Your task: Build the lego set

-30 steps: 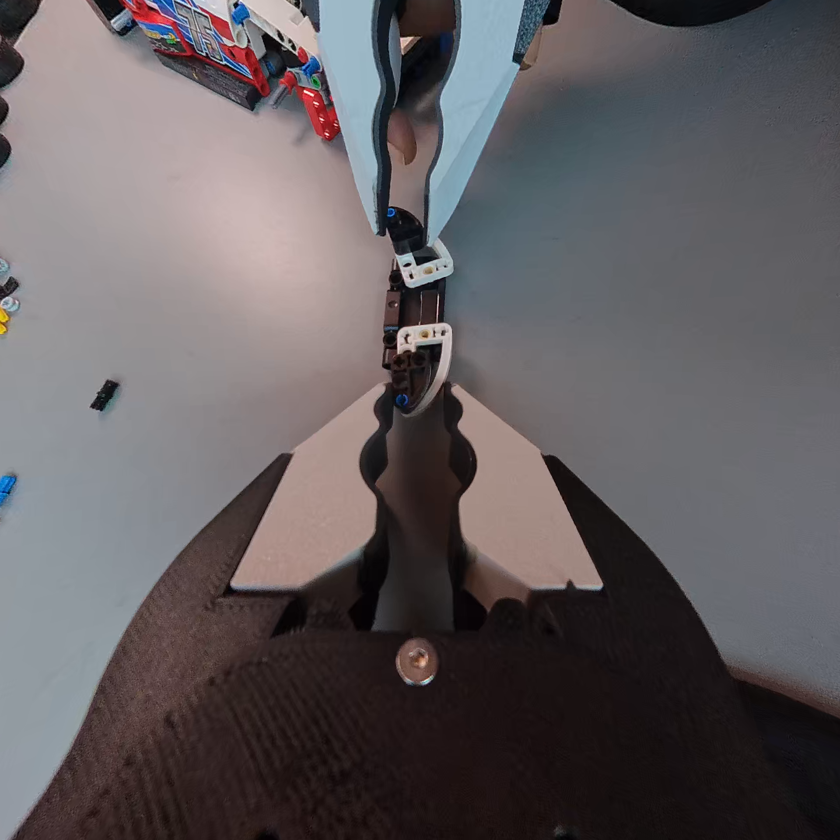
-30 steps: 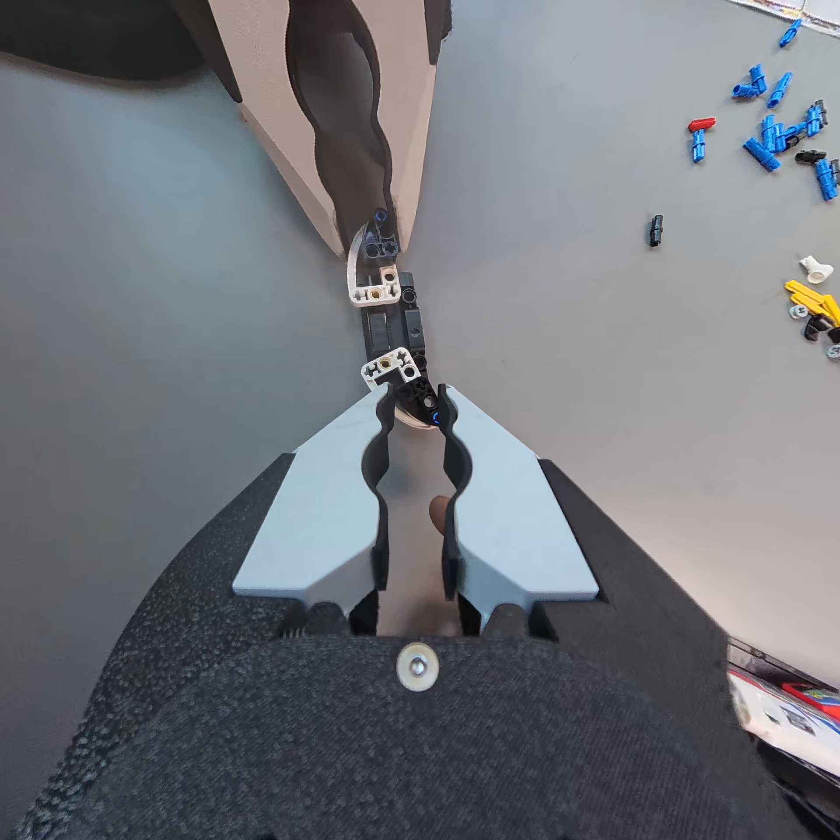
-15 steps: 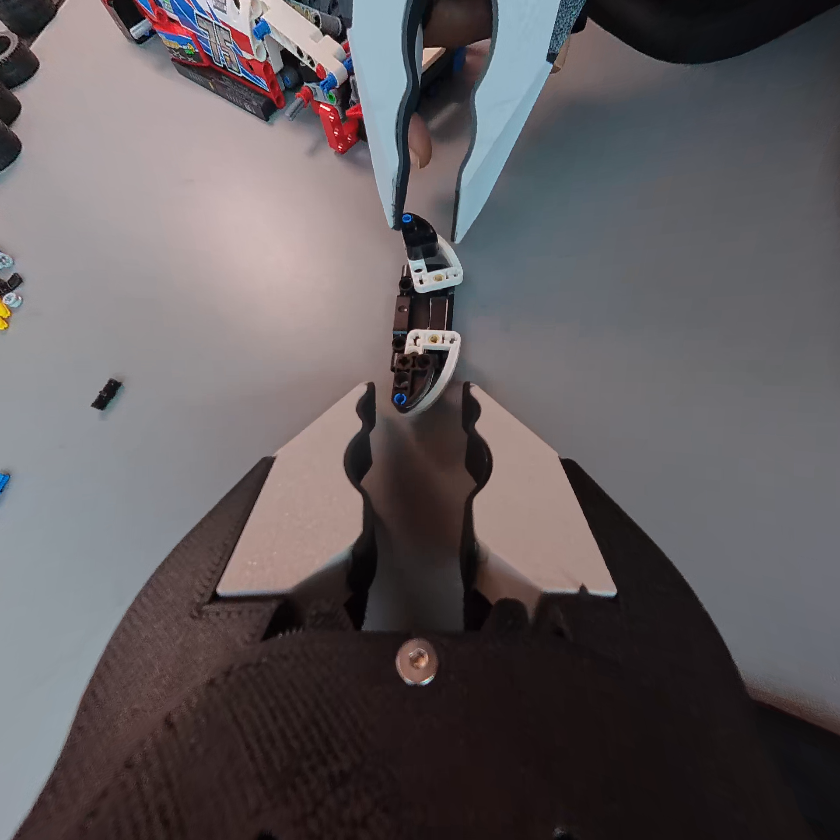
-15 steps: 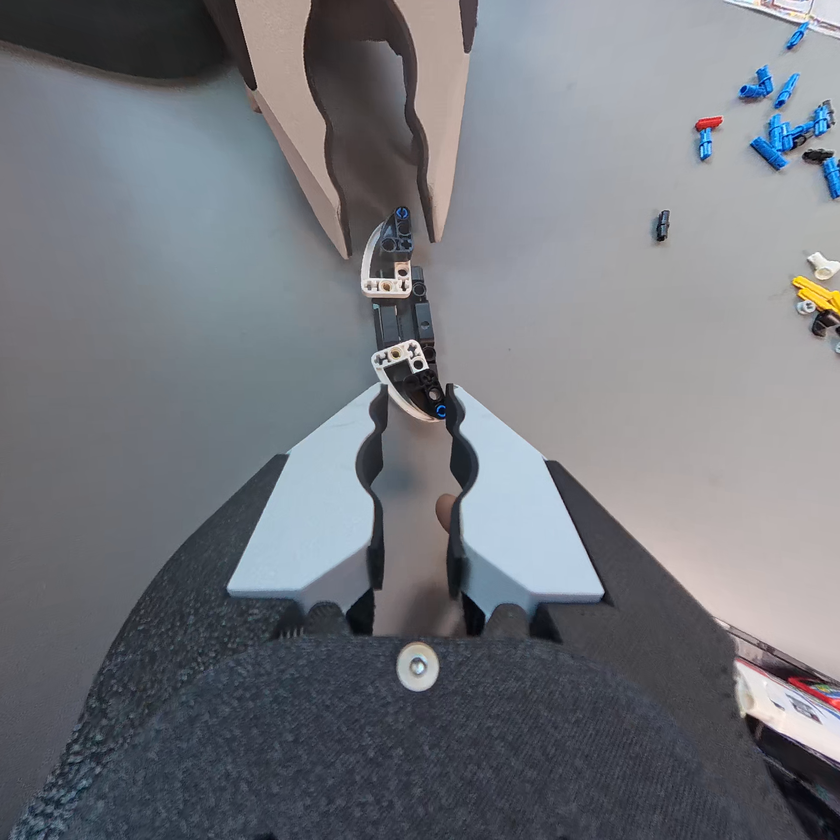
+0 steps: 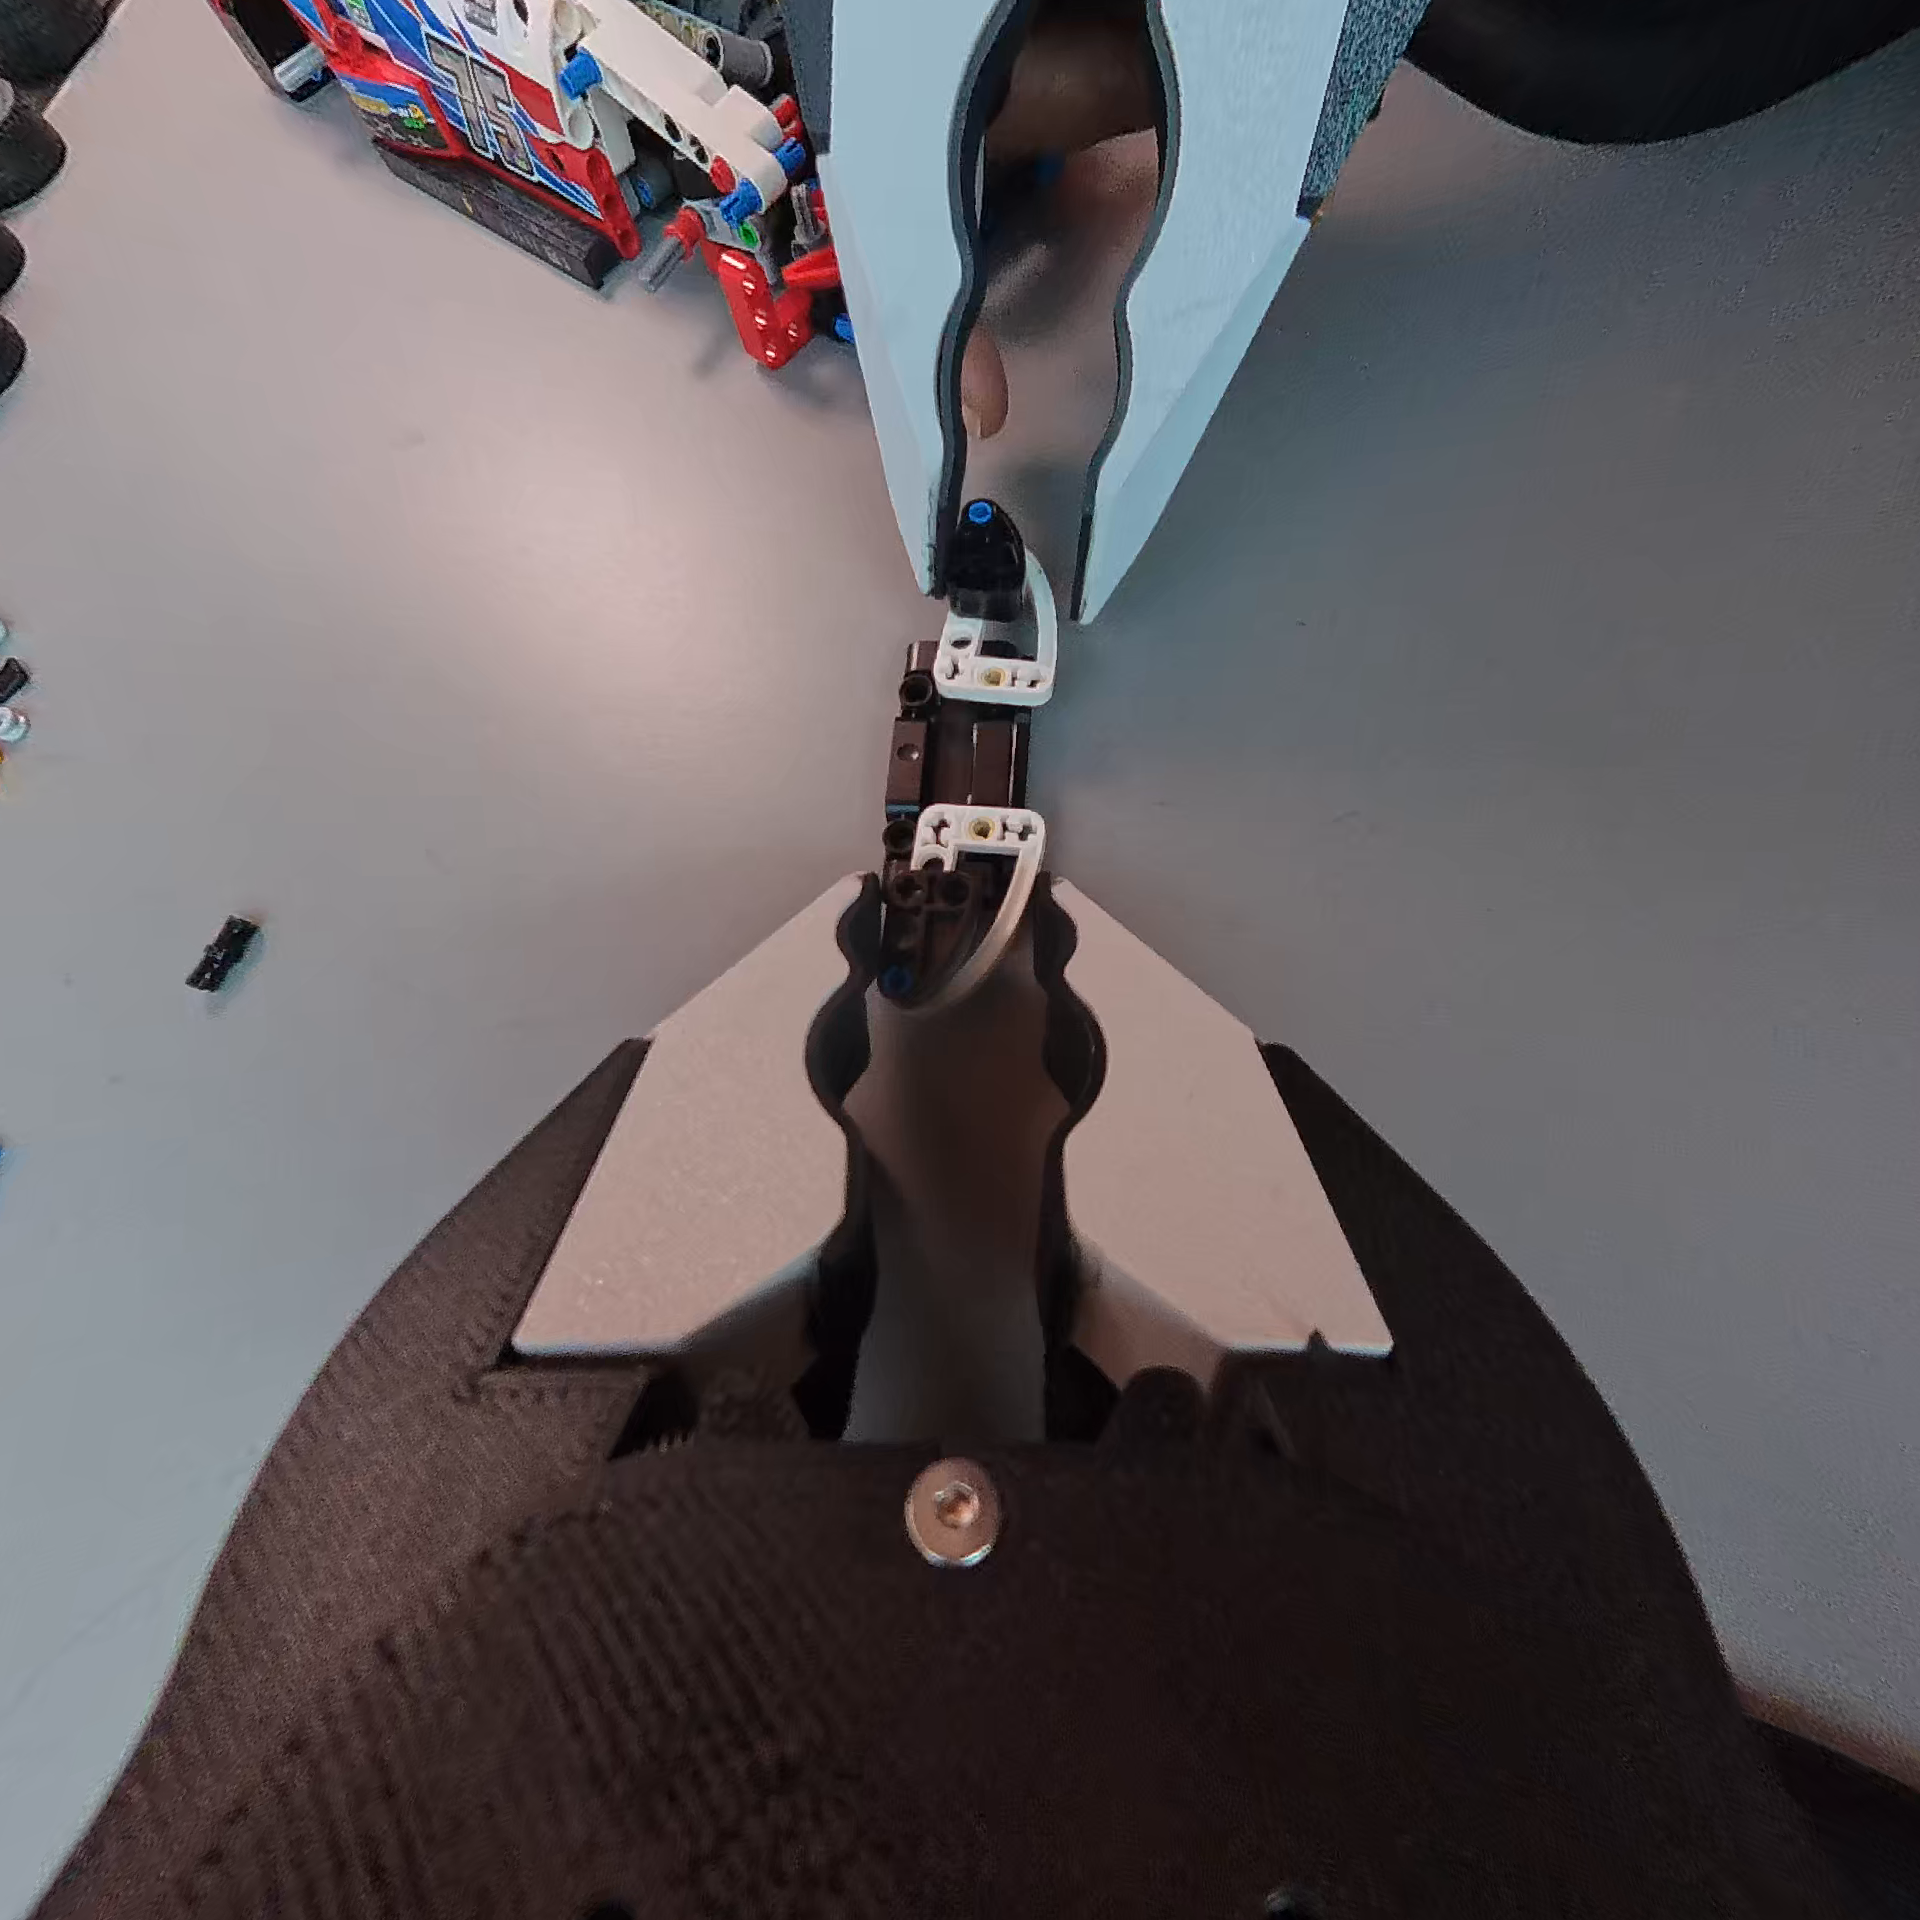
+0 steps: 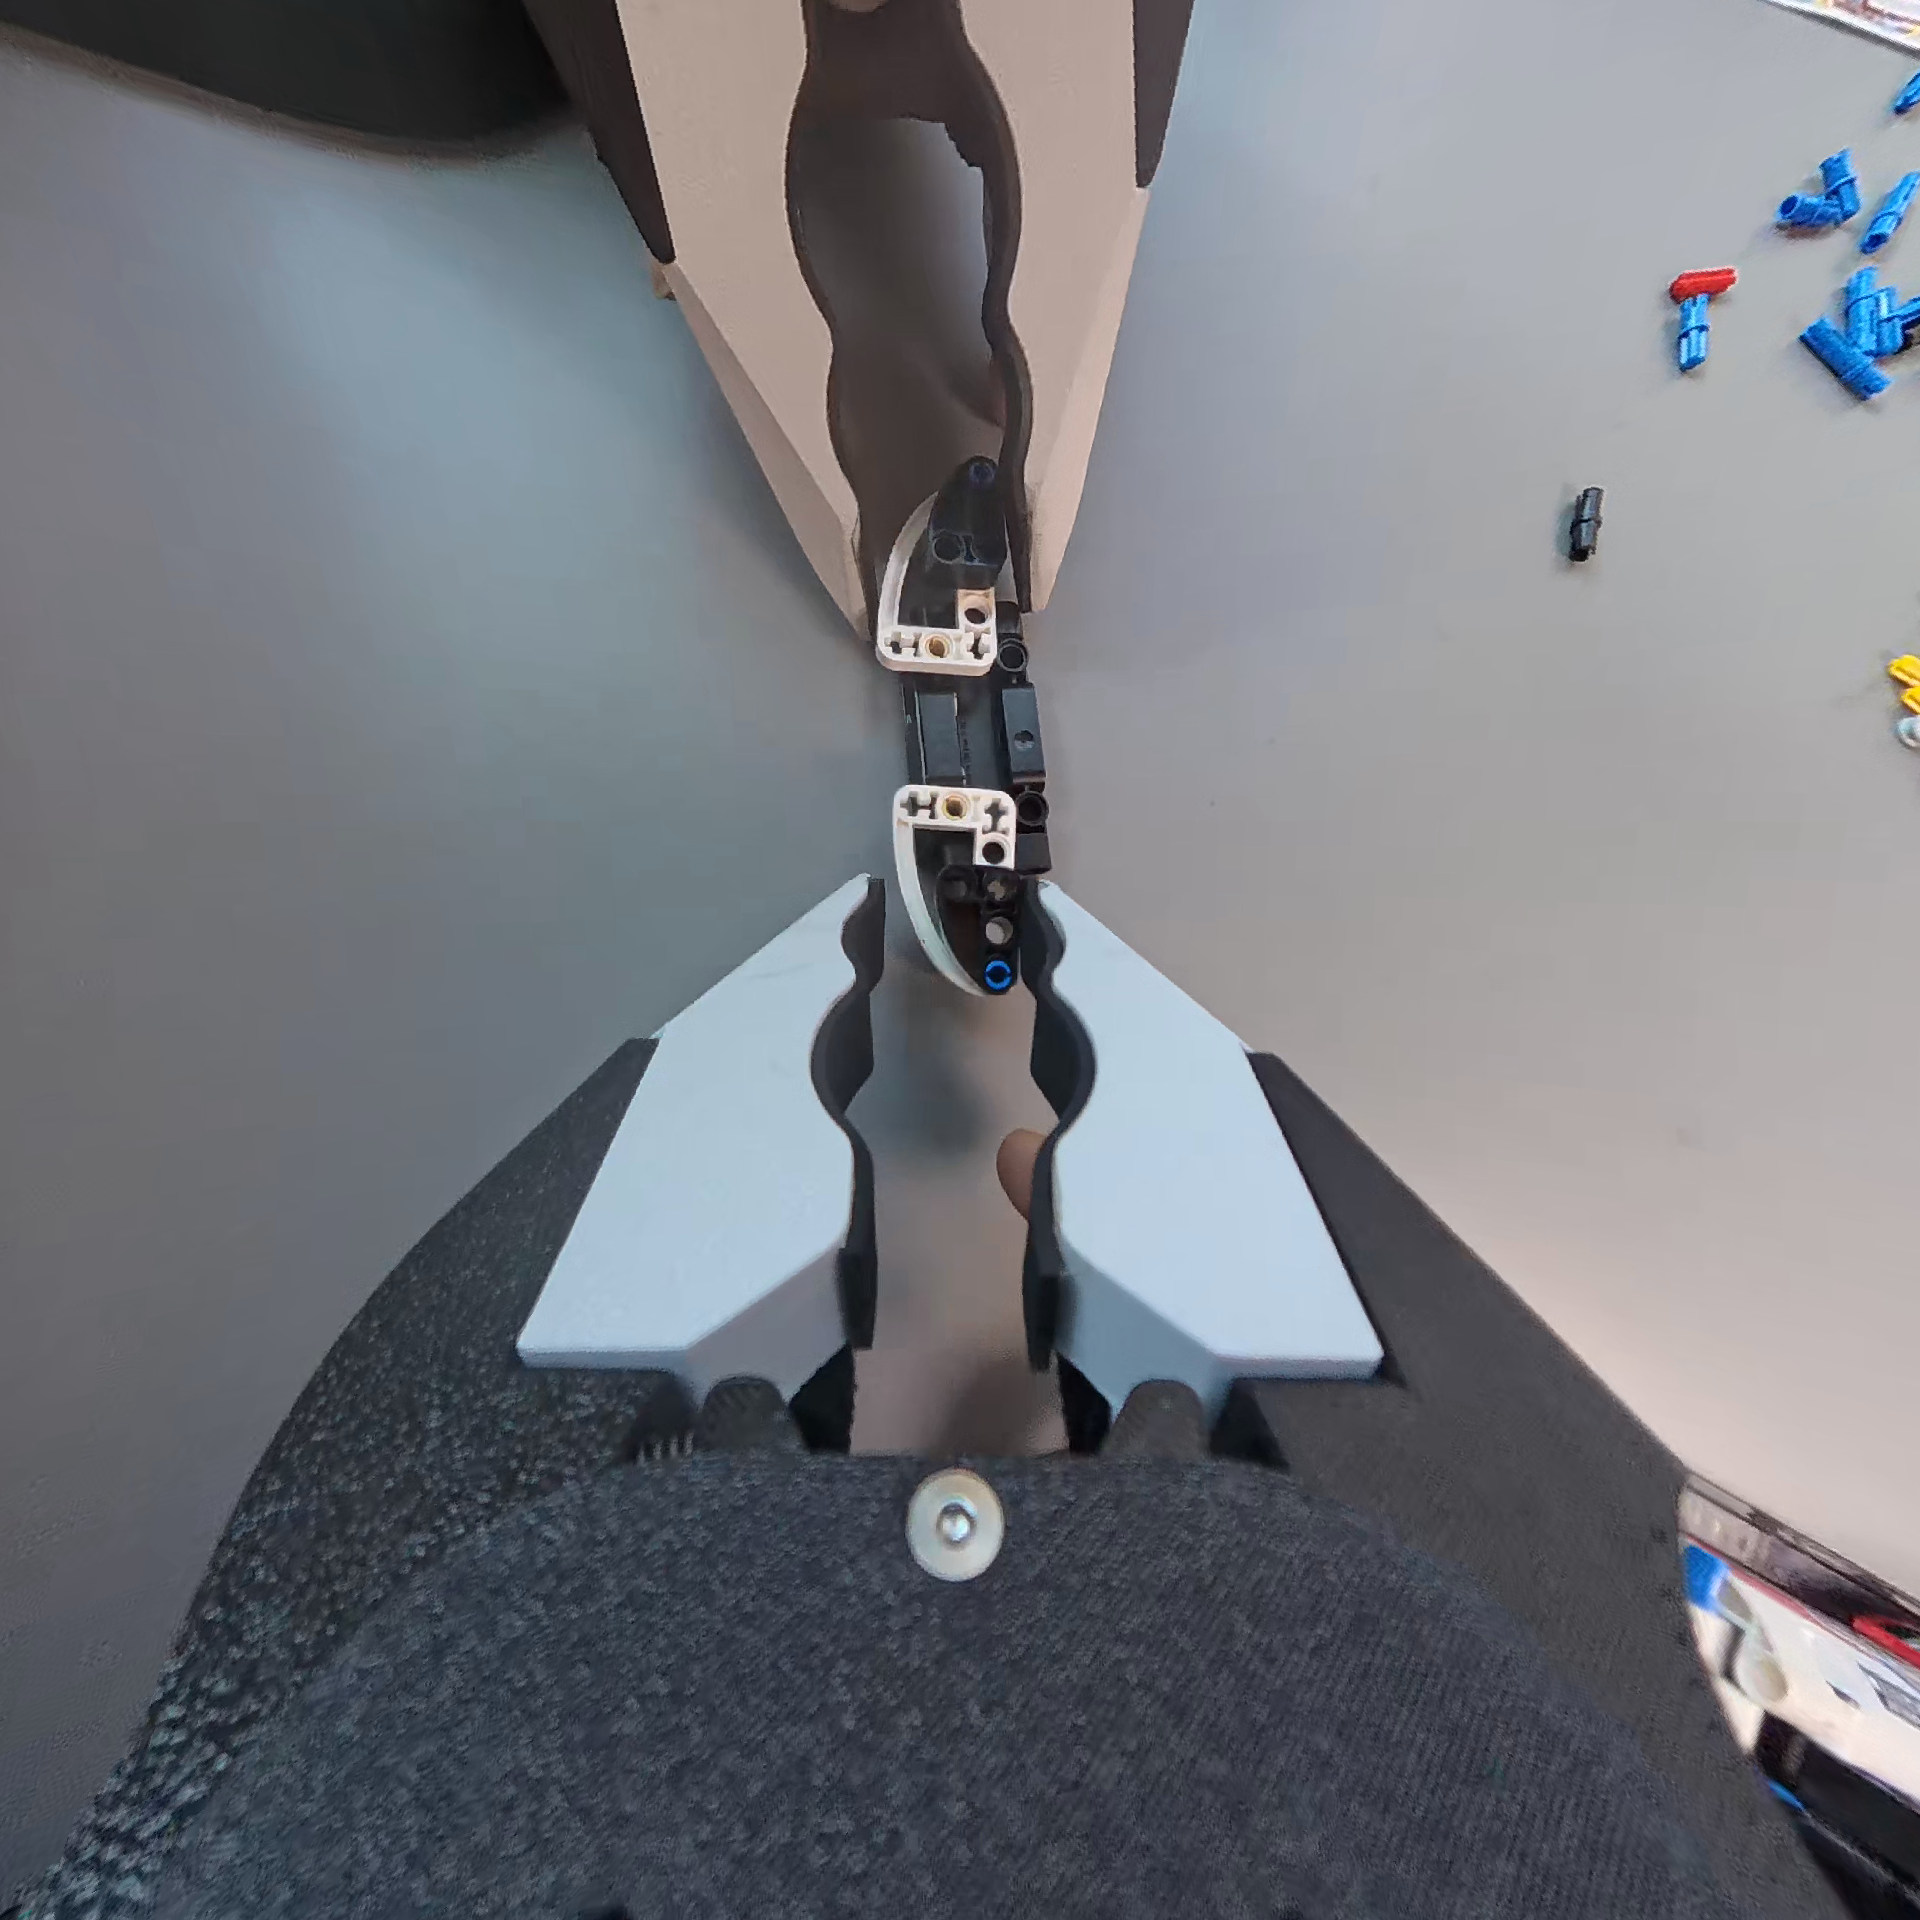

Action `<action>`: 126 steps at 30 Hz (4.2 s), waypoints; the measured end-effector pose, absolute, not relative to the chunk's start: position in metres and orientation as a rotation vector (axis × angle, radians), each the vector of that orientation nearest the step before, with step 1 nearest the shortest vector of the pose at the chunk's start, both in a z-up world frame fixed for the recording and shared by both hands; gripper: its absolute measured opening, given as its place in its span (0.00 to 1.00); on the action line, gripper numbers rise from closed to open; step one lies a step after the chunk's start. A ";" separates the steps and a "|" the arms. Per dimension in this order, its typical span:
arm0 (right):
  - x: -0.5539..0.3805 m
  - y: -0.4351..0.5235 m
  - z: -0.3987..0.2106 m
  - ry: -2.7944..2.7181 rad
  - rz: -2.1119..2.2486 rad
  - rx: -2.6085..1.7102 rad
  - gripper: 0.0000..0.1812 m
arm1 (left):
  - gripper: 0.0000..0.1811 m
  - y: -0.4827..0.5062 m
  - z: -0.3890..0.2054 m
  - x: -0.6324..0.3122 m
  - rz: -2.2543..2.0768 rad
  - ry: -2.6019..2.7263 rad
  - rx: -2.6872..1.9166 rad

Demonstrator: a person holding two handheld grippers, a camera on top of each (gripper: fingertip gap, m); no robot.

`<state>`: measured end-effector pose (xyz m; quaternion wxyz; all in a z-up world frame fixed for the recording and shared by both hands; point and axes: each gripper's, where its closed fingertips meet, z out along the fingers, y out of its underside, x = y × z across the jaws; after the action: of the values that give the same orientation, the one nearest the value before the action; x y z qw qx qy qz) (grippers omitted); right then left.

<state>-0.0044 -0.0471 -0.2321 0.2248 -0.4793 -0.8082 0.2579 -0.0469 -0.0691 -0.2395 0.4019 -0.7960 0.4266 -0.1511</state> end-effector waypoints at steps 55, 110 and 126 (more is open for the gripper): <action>0.011 -0.098 -0.187 -2.281 1.160 -1.058 0.11 | 0.34 -0.103 -0.207 -0.009 -0.913 1.097 -1.879; -0.020 -0.058 -0.162 -1.943 0.809 -0.861 0.03 | 0.17 -0.076 -0.174 -0.029 -1.304 0.546 -1.898; -0.018 -0.024 -0.176 -1.835 1.084 -1.366 0.00 | 0.13 -0.064 -0.197 -0.047 -0.830 0.690 -1.970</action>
<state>-0.0184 -0.0238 -0.1762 0.3004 -0.5147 -0.6914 0.4085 -0.0470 -0.0642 -0.1971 0.4326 -0.7907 0.2769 -0.3332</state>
